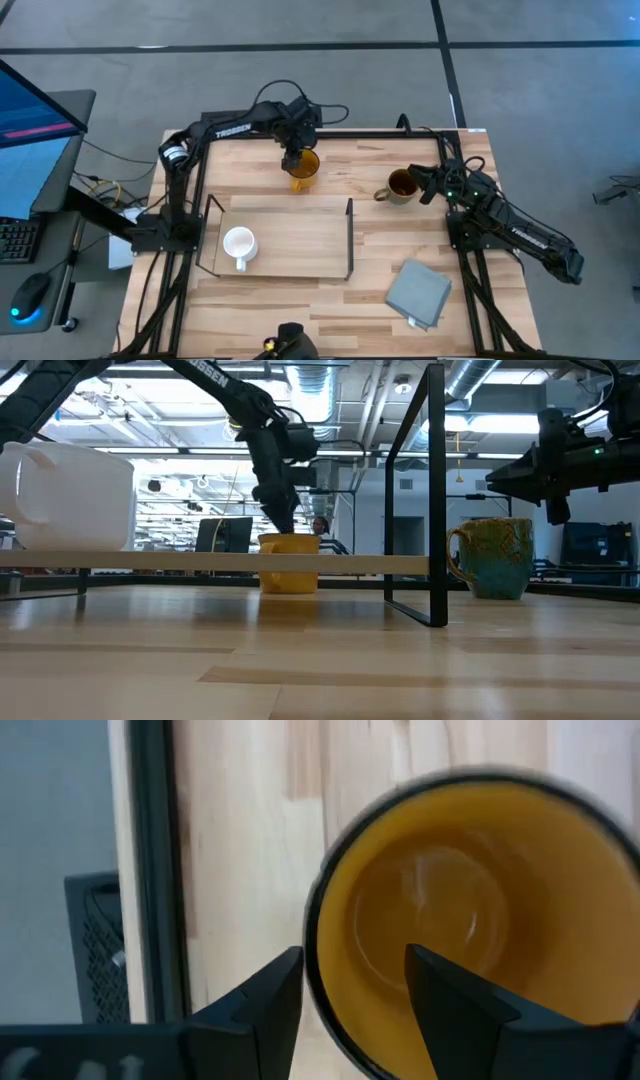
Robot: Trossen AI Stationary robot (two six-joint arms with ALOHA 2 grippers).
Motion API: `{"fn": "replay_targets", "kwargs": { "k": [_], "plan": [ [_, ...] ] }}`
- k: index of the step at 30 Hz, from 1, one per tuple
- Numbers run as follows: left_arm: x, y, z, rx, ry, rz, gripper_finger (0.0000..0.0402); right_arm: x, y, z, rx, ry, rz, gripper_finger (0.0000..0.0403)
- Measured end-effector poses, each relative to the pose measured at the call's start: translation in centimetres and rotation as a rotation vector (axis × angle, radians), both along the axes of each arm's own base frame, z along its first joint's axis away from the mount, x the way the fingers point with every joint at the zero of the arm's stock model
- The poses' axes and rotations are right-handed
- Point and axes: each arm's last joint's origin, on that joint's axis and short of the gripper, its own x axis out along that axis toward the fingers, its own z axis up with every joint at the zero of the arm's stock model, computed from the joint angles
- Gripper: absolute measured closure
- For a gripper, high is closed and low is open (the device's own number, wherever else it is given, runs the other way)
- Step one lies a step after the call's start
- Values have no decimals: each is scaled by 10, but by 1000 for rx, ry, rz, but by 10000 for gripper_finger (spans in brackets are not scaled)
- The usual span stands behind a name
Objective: Stack small to large cups/mugs on shelf
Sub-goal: Put the yellow mug on the shelf
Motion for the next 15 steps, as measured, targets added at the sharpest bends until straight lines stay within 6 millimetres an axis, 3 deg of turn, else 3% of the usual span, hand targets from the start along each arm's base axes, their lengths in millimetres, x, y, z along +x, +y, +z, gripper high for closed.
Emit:
{"fn": "replay_targets", "kwargs": {
  "k": [6, 15],
  "plan": [
    [6, 1, -15, 16, 54, 6, 234, 0, 0, -1, 6, 8, 0, 290],
    [4, 3, -15, 180, 162, 129, 234, 0, 0, -1, 5, 8, -1, 290]
  ]
}}
